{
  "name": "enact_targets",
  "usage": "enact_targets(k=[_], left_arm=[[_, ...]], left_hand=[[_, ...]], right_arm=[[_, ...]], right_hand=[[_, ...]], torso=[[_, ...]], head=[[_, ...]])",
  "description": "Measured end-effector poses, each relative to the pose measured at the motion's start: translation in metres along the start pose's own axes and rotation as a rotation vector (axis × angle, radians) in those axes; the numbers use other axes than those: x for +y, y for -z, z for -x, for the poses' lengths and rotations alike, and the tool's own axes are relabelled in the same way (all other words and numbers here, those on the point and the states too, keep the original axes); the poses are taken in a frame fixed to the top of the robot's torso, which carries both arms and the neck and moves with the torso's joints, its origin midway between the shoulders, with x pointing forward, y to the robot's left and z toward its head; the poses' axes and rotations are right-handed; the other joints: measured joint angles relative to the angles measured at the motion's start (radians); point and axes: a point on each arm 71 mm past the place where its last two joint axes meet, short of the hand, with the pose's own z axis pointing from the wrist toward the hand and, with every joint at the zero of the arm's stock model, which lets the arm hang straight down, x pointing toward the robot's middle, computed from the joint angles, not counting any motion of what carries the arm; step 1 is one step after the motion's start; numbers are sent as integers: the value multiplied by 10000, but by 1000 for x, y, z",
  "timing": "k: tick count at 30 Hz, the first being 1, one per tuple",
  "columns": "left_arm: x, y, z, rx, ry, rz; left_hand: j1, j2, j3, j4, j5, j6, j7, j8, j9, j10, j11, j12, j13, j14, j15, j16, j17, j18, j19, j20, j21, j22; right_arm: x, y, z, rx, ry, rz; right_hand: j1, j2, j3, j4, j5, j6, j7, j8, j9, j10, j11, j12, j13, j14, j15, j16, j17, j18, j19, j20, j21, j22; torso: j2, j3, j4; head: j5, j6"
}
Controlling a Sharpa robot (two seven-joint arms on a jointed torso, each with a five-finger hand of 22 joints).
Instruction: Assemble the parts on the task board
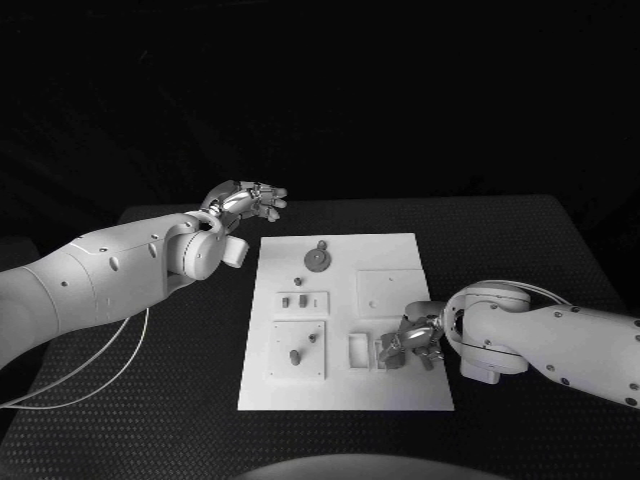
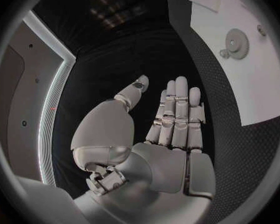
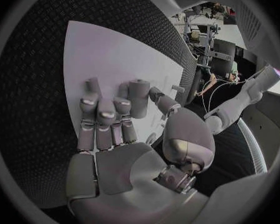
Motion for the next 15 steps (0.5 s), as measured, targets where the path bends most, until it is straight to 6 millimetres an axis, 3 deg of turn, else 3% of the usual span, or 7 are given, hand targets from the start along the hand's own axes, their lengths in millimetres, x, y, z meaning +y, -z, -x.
enact_targets(k=[5, 8, 15], left_arm=[[0, 0, 0, 5, 2, 7], [0, 0, 0, 9, 3, 12], [0, 0, 0, 5, 2, 25]], left_hand=[[0, 0, 0, 0, 0, 0, 0, 30, -7, 0, 0, 0, 0, 0, 0, 0, 0, 1, 0, 0, 0, -1], [0, 0, 0, 0, 0, 0, 0, 30, -10, 0, 0, 0, 1, 0, 0, 0, -1, 0, 0, 0, 0, 7], [0, 0, 0, 0, 0, 0, 0, 30, -10, 1, 0, 0, 1, 0, 0, -39, 8, 1, 0, 0, 0, 8]], right_arm=[[3, -1, 0, -67, 40, 39], [2, -1, -1, -97, 37, 42], [0, 2, -2, -164, -124, 114]], right_hand=[[19, 18, 36, -81, 0, 14, 9, 0, 34, 0, 0, 0, 18, -2, 3, 0, 13, -10, 0, 1, 0, 0], [245, 320, 172, -232, -1, 14, 9, 0, 39, 1, 1, 0, 39, -2, 3, 0, 16, -13, -1, 2, 8, 0], [315, 667, 517, -539, -70, 58, 52, -34, 38, 53, -53, 0, 64, 27, -24, 2, 41, -54, -41, -33, 55, -2]], torso=[[-4, 0, -11], [-6, 1, -12], [-10, 1, -10]], head=[[13, -3], [16, 7], [22, 28]])
